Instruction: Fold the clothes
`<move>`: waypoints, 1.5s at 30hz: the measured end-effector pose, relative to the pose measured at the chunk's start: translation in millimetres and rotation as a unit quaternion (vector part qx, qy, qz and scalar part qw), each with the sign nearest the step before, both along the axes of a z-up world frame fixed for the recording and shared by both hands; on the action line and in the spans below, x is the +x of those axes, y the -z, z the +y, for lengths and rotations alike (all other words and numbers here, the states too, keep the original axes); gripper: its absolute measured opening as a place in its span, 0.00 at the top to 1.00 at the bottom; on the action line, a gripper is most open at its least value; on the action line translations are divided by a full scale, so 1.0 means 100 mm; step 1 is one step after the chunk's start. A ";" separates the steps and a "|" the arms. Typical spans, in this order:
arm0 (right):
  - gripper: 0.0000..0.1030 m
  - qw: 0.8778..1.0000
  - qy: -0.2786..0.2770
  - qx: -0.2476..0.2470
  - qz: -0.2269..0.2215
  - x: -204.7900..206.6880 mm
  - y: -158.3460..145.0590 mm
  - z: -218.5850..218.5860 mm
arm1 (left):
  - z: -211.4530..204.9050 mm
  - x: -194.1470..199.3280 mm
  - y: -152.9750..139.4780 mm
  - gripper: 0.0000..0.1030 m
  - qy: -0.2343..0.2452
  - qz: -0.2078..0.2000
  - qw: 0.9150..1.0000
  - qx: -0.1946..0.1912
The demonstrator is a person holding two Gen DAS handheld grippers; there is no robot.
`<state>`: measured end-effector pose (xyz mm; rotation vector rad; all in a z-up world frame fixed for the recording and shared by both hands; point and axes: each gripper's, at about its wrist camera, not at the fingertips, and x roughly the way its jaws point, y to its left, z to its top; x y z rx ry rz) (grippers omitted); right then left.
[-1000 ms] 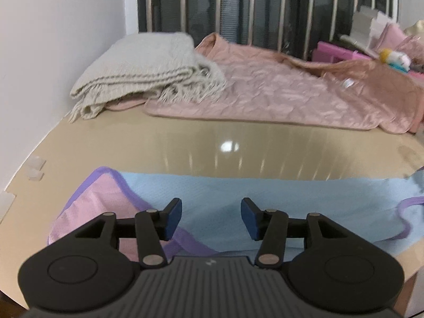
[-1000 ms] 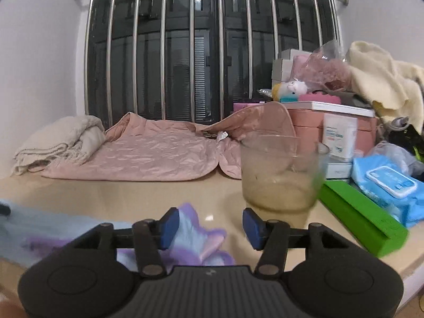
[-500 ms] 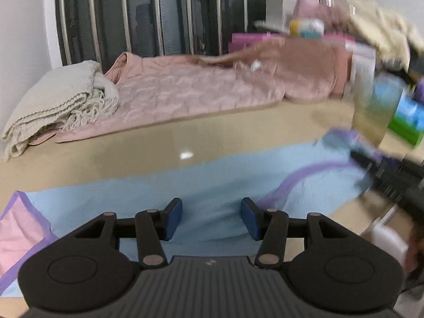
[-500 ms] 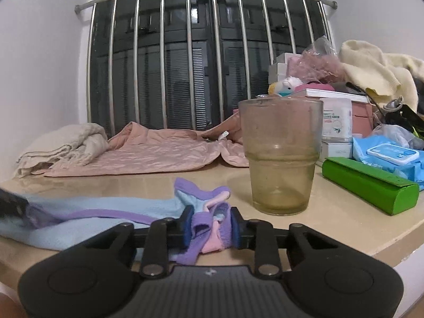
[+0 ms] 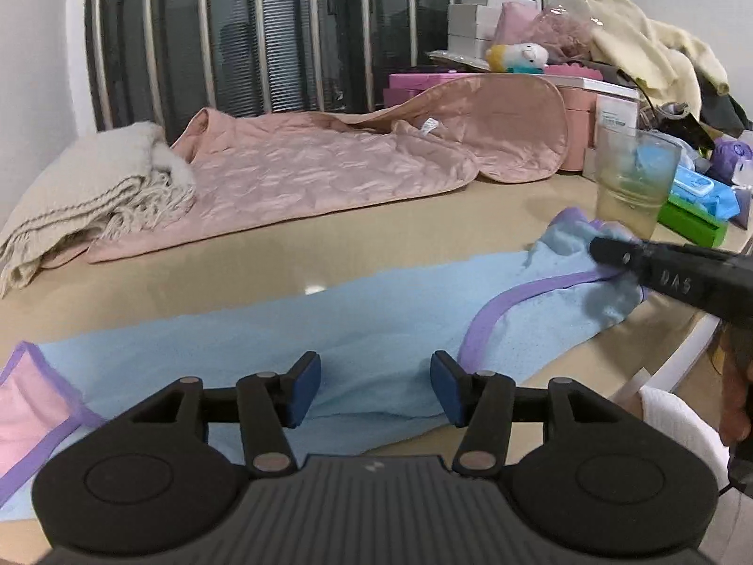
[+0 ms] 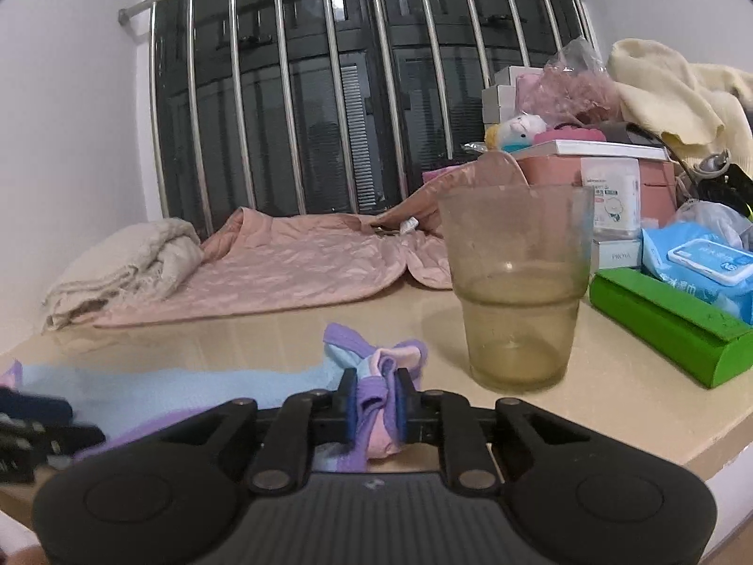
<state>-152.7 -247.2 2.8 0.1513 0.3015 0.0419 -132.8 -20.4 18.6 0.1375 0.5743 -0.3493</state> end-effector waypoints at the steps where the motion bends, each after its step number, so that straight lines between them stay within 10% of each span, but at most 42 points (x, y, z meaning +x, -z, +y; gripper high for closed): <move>1: 0.87 1.000 -0.006 0.004 -0.003 0.00 -0.06 0.04 | 0.11 0.00 -0.05 0.48 -0.011 -0.001 1.000 -0.020; 11: 0.87 0.993 -0.111 0.038 0.014 0.27 -0.31 0.95 | 1.54 -0.13 -0.25 0.39 -0.227 -0.006 0.963 -0.148; 17: 0.80 0.983 -0.164 0.044 0.075 0.54 -0.03 1.79 | 1.87 -0.32 -0.15 0.39 -0.288 0.008 0.946 -0.147; 21: 0.47 0.979 -0.186 0.023 0.076 0.59 -0.12 1.86 | 1.97 -0.35 -0.08 0.39 -0.324 0.003 0.938 -0.124; 27: 0.50 0.974 -0.215 -0.019 0.062 0.60 -0.34 1.76 | 2.08 -0.41 -0.06 0.39 -0.393 -0.010 0.913 -0.107; 30: 0.71 0.971 -0.229 -0.040 0.055 0.61 -0.45 1.71 | 2.05 -0.38 -0.02 0.39 -0.411 0.002 0.907 -0.093; 35: 0.72 0.964 -0.253 -0.075 0.043 0.62 -0.64 1.64 | 1.98 -0.41 -0.01 0.39 -0.422 0.006 0.902 -0.091; 38: 0.48 0.958 -0.266 -0.096 0.036 0.62 -0.75 1.59 | 1.95 -0.37 0.02 0.39 -0.426 0.006 0.901 -0.079; 40: 0.26 0.941 -0.312 -0.129 0.023 0.75 -0.95 1.67 | 1.90 -0.34 0.03 0.41 -0.416 0.004 0.907 -0.070; 45: 0.28 0.857 -0.460 -0.223 0.066 1.37 -1.14 2.54 | 1.86 -0.32 0.02 0.56 -0.413 0.009 0.908 -0.071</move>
